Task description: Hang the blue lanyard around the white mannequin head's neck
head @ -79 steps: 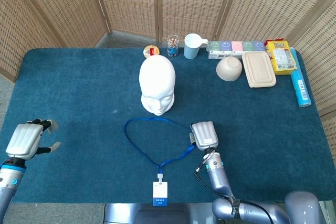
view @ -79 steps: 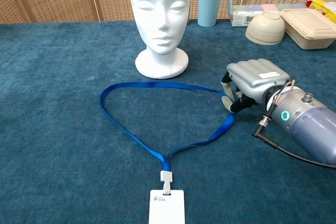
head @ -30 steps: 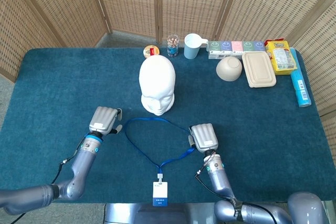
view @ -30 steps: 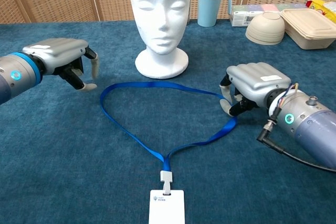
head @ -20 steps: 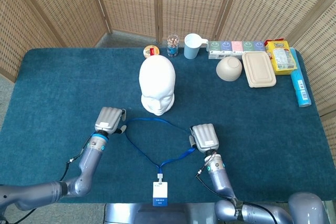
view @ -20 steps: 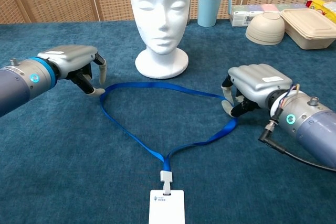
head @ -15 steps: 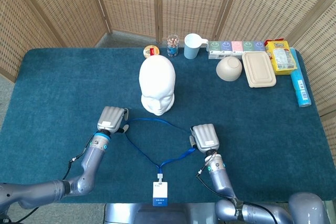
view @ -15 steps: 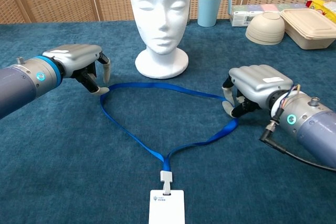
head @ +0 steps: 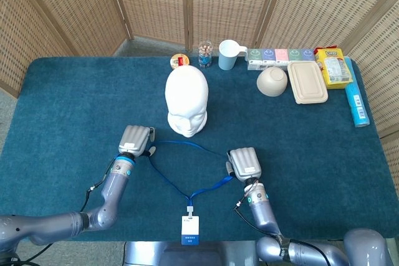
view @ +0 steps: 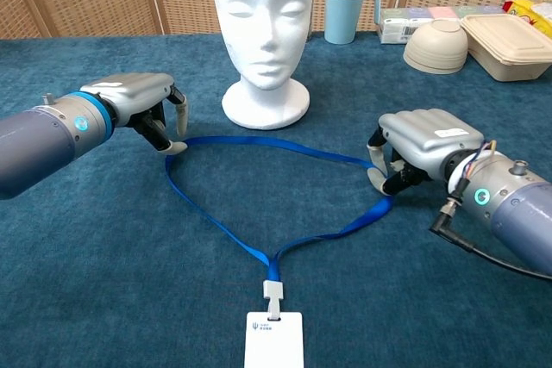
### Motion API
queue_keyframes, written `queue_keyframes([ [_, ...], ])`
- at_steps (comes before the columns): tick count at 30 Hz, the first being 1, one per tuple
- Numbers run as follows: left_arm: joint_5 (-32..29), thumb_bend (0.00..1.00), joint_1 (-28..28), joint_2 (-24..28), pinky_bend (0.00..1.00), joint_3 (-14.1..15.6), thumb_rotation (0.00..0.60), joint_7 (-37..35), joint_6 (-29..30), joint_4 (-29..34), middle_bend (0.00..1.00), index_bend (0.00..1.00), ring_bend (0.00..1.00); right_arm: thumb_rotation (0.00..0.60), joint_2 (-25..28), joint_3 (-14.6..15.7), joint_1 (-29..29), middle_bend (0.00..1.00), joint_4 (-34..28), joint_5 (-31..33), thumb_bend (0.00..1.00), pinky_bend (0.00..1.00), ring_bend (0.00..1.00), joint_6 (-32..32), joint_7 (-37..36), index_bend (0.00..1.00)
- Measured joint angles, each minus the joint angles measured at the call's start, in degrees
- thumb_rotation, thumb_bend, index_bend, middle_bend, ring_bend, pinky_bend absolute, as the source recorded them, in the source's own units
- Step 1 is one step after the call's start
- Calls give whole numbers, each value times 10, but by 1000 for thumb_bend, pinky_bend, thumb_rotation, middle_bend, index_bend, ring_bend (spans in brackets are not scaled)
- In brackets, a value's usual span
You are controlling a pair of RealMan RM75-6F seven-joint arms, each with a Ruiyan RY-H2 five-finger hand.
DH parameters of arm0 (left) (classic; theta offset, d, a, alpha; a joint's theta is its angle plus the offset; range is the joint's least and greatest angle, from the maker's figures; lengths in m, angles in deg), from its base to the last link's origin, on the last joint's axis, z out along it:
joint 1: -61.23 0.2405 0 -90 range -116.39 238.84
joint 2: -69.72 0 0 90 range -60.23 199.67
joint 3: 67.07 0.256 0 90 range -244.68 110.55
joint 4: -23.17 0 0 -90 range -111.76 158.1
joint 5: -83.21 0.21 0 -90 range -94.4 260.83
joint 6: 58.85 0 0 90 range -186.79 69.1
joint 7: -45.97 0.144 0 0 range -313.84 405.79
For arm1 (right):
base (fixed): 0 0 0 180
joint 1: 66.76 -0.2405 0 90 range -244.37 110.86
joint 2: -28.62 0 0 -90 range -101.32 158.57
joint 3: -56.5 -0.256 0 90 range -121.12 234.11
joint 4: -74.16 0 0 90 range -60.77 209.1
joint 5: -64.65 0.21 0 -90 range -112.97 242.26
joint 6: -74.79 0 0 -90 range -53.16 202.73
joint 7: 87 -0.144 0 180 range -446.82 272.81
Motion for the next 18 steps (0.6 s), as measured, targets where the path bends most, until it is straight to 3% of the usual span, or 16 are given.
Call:
queue_keyframes([
  [18,-23,310,-10,-32,1000,-7,470,-1,17,-25,1000,509,1000,536,6,2,1,1000,-6,4,577,1000,1000,-4,-3,710],
])
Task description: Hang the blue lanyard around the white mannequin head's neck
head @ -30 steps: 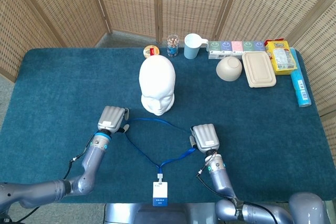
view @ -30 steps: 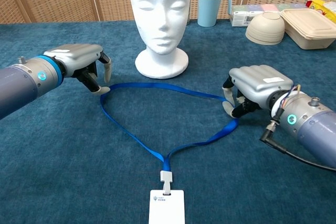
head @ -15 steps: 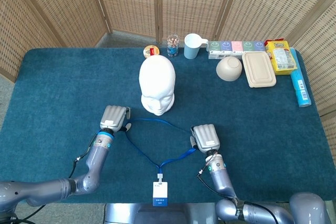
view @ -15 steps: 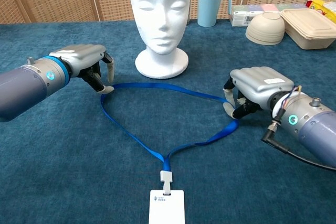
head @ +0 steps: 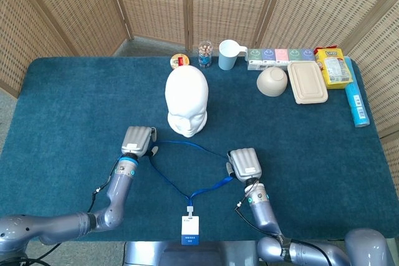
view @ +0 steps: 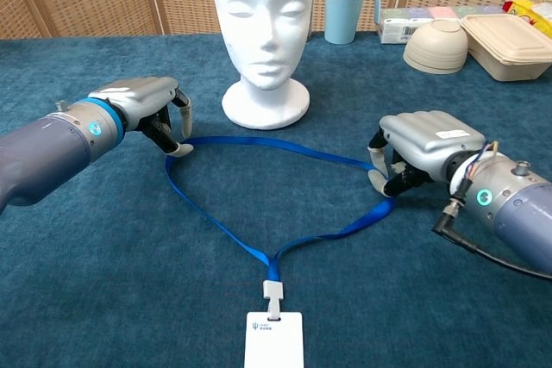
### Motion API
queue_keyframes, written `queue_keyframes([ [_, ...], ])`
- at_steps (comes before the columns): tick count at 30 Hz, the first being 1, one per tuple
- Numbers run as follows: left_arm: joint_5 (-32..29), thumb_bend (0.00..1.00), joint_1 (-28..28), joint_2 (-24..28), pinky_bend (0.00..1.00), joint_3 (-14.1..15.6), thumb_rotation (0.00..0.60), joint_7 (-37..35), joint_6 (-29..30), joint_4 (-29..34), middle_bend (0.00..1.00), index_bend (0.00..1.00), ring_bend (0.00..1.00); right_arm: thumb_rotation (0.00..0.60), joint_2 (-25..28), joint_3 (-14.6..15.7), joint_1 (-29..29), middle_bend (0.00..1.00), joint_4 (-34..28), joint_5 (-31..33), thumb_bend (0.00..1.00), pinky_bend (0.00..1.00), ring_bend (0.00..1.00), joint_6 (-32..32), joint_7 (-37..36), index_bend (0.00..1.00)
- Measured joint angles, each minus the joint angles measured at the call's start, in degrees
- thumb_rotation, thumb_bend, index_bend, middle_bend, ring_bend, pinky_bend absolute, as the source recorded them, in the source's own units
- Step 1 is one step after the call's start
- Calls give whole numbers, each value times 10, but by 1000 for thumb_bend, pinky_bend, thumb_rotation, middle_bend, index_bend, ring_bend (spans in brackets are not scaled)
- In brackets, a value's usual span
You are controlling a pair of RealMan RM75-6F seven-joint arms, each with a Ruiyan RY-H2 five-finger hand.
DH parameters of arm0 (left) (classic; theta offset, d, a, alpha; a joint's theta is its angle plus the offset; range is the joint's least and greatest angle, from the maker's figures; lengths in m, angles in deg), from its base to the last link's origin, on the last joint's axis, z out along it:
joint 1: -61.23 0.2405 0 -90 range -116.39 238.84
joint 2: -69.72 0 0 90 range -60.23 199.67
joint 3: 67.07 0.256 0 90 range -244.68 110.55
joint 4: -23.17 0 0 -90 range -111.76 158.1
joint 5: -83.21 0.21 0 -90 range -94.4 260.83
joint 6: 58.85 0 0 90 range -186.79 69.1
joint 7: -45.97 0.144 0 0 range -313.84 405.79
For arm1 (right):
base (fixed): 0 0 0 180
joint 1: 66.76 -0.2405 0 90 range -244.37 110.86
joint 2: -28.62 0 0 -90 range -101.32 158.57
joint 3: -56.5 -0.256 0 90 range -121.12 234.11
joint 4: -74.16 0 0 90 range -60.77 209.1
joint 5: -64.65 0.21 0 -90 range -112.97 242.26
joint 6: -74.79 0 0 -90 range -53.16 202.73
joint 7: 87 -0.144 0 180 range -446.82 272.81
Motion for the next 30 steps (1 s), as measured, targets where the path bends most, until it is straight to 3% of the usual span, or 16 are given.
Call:
queue_keyframes([
  [30,-28,361,-6,-22,1000,-7,470,2,-7,-35,1000,623,1000,535,-1,1,-2,1000,5,8,578,1000,1000,-7,-8,716],
])
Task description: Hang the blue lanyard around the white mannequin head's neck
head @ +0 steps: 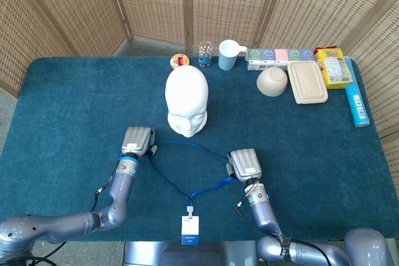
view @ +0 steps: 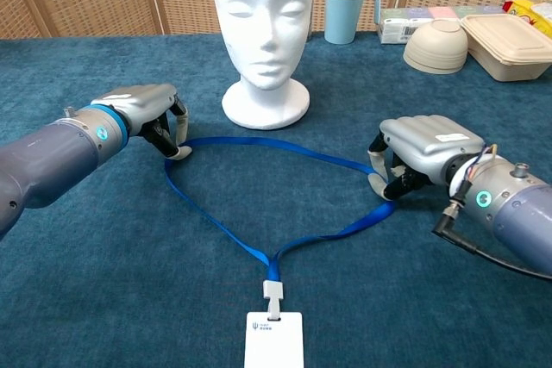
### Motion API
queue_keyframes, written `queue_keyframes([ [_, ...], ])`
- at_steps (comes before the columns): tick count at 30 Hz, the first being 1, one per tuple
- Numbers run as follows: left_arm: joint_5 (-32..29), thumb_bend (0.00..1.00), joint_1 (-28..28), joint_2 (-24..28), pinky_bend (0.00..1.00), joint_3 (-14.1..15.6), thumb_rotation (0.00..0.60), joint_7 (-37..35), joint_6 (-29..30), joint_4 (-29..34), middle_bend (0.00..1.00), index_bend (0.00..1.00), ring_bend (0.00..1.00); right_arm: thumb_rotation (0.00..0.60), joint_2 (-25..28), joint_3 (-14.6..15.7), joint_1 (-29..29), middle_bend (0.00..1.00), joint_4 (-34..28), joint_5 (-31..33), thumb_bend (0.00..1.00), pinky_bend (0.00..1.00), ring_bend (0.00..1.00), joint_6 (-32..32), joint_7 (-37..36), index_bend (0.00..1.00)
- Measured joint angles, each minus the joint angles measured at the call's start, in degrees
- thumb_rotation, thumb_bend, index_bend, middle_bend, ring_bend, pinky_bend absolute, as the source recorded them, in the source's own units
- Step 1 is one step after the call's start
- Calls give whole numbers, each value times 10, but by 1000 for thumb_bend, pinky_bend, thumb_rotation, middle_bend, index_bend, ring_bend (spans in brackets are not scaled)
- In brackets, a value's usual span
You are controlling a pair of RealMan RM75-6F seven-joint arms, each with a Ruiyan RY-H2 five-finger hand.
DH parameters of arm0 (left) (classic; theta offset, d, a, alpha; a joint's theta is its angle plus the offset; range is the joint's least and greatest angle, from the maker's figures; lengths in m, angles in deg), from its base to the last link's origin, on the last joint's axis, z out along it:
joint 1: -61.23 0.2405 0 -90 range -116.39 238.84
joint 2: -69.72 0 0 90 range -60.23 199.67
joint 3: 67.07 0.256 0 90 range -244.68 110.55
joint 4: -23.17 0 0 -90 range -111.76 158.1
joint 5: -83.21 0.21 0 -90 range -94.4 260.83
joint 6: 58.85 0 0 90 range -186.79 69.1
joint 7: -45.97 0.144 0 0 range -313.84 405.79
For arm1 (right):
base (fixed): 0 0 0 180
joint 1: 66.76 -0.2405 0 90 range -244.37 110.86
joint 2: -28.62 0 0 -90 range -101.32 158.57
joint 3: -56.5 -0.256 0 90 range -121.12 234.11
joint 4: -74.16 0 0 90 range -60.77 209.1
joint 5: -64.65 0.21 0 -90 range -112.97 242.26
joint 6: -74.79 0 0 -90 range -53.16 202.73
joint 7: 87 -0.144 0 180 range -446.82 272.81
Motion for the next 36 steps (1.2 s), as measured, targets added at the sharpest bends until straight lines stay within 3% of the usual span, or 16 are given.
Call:
queue_keyframes([
  [12,-2,385,-1,-1,1000,-1,471,3,2,-5,1000,647,1000,539,1,0,1,1000,1,4,578,1000,1000,-1,-3,716],
  [19,-1,460,0,2,1000,-1,471,3,4,-5,1000,648,1000,537,1,0,1,1000,2,4,578,1000,1000,-2,-6,716],
  [36,43,463,7,17,1000,5,473,-13,23,21,1000,672,1000,537,7,-2,5,1000,-11,-2,578,1000,1000,1,-27,724],
])
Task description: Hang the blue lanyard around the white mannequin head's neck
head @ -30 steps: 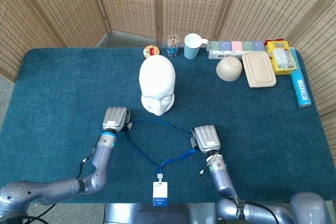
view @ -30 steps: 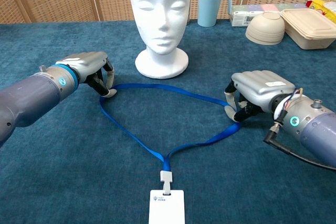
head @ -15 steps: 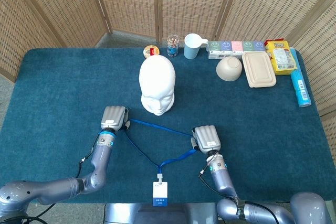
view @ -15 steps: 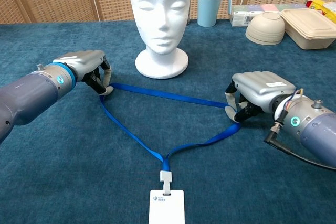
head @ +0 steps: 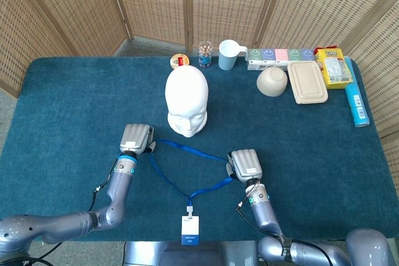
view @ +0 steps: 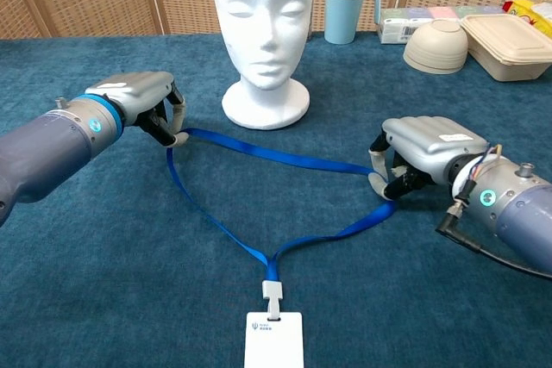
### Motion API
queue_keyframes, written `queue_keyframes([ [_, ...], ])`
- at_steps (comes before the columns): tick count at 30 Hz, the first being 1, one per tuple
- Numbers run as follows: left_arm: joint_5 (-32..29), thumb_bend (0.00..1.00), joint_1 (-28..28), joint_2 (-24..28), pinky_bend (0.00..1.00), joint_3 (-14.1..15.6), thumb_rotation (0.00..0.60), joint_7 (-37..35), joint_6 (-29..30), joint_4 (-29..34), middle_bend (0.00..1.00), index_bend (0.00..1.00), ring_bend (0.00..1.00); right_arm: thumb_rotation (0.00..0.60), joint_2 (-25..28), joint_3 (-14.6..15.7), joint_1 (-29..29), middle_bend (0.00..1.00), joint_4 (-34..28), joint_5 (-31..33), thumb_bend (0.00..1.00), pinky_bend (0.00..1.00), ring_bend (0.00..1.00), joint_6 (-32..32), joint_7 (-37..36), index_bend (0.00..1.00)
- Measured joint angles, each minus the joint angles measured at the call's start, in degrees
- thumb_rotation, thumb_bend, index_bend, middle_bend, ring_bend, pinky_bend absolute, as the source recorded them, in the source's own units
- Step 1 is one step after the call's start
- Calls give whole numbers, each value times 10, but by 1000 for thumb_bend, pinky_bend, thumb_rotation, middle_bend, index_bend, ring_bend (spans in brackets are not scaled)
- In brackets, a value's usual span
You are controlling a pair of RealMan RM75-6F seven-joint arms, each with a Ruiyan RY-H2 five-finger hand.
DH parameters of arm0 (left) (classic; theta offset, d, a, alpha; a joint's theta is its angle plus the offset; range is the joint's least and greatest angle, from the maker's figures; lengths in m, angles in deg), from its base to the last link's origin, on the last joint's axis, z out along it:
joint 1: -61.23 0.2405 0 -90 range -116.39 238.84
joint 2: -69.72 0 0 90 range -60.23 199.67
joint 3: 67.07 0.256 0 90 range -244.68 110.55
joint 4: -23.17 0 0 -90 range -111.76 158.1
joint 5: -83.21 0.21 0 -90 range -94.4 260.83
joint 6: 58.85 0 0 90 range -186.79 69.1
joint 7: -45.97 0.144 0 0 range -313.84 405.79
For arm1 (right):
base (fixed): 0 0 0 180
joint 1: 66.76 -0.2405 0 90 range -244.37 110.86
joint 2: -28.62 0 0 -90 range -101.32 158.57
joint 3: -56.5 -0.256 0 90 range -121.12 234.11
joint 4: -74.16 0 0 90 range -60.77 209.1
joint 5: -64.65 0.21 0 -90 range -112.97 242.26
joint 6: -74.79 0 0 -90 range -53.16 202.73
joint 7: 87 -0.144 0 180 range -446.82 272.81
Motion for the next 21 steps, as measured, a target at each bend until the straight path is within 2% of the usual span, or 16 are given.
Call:
queue_keyframes([
  [9,54,463,22,41,1000,12,475,-30,25,65,1000,679,1000,540,24,-5,5,1000,-54,-25,578,1000,1000,15,-18,726],
  [21,142,463,52,115,1000,13,476,-85,71,179,1000,685,1000,540,89,-25,10,1000,-176,-70,578,1000,1000,35,-53,729],
])
